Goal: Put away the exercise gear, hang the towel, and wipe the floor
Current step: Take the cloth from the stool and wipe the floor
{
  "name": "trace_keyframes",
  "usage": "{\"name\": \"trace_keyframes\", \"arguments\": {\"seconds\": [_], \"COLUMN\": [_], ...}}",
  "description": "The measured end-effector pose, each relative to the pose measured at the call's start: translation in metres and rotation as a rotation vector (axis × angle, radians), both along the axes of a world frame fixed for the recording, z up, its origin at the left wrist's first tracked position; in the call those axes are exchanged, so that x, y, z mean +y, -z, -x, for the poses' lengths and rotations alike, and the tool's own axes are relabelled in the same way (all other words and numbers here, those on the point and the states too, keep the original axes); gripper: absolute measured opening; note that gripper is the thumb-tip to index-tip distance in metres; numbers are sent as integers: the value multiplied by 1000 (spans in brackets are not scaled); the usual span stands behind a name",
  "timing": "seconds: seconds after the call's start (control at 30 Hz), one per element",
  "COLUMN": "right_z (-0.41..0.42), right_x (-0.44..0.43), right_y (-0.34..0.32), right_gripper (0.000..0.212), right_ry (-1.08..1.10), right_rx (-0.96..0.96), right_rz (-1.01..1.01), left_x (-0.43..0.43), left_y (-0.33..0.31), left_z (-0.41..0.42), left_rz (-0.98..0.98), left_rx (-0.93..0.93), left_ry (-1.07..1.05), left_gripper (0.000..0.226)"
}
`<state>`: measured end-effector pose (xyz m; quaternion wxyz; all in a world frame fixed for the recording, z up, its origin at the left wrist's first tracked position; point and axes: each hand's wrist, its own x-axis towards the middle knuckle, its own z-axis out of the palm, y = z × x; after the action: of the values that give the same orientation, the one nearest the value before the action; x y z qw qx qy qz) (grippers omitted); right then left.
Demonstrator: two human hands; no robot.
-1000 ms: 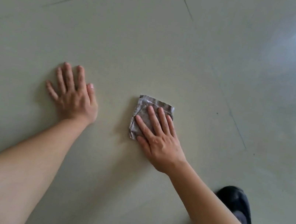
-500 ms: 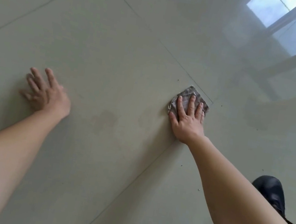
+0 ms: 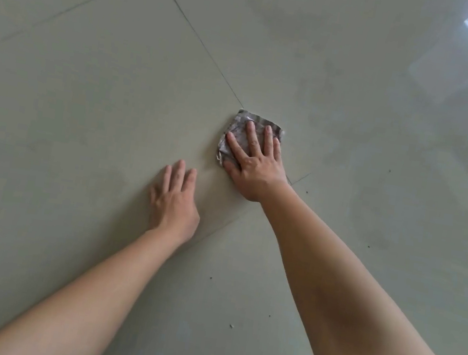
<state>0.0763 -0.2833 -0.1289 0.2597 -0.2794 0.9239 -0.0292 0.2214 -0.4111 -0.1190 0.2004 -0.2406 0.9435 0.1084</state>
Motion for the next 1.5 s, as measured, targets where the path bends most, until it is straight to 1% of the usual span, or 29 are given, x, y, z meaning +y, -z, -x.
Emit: {"name": "trace_keyframes", "arguments": {"seconds": [0.1, 0.2, 0.27, 0.4, 0.5, 0.6, 0.7, 0.87, 0.93, 1.0, 1.07, 1.13, 1.2, 1.3, 1.4, 1.5], "right_z": [3, 3, 11, 73, 138, 182, 195, 189, 190, 189, 183, 166, 132, 88, 90, 114], "right_x": [10, 47, 83, 149, 179, 185, 180, 180, 178, 173, 166, 152, 130, 101, 77, 67], "right_y": [-1, -6, -8, -8, -7, -5, -1, 0, 0, 0, -2, -4, -5, 5, 16, 19], "right_gripper": [60, 58, 58, 60, 62, 64, 65, 64, 64, 63, 62, 61, 60, 59, 58, 56], "right_ry": [-61, -183, -216, -120, -33, 13, 15, 54, 69, 82, 140, 203, 149, -8, -190, -449], "right_rx": [-28, -68, -84, -77, -64, -59, -51, -77, -78, -76, -81, -59, -38, -7, 43, 41], "right_rz": [36, 36, 37, 44, 30, 18, 44, 23, 20, 15, 24, 55, 102, 175, 203, 219], "left_x": [16, 43, 67, 115, 136, 140, 129, 110, 95, 78, 66, 46, 20, -14, -21, -23], "left_y": [-10, -21, -26, -30, -27, -21, -18, -35, -48, -53, -51, -44, -33, -9, 7, -3], "left_z": [11, 21, 32, 83, 123, 134, 133, 154, 169, 184, 196, 209, 219, 225, 224, 231], "left_rz": [-28, -101, -128, -149, -166, -153, -171, -250, -236, -207, -154, -73, -4, -3, 22, 32], "left_rx": [-55, -68, -57, -58, -154, -259, -296, -348, -303, -196, -116, -79, -112, -178, -148, -200], "left_ry": [-109, -128, -138, -146, -181, -189, -165, -130, -202, -287, -270, -230, -217, -214, -180, -132], "left_gripper": [69, 72, 76, 80, 81, 86, 86, 74, 66, 62, 63, 66, 67, 67, 68, 69]}}
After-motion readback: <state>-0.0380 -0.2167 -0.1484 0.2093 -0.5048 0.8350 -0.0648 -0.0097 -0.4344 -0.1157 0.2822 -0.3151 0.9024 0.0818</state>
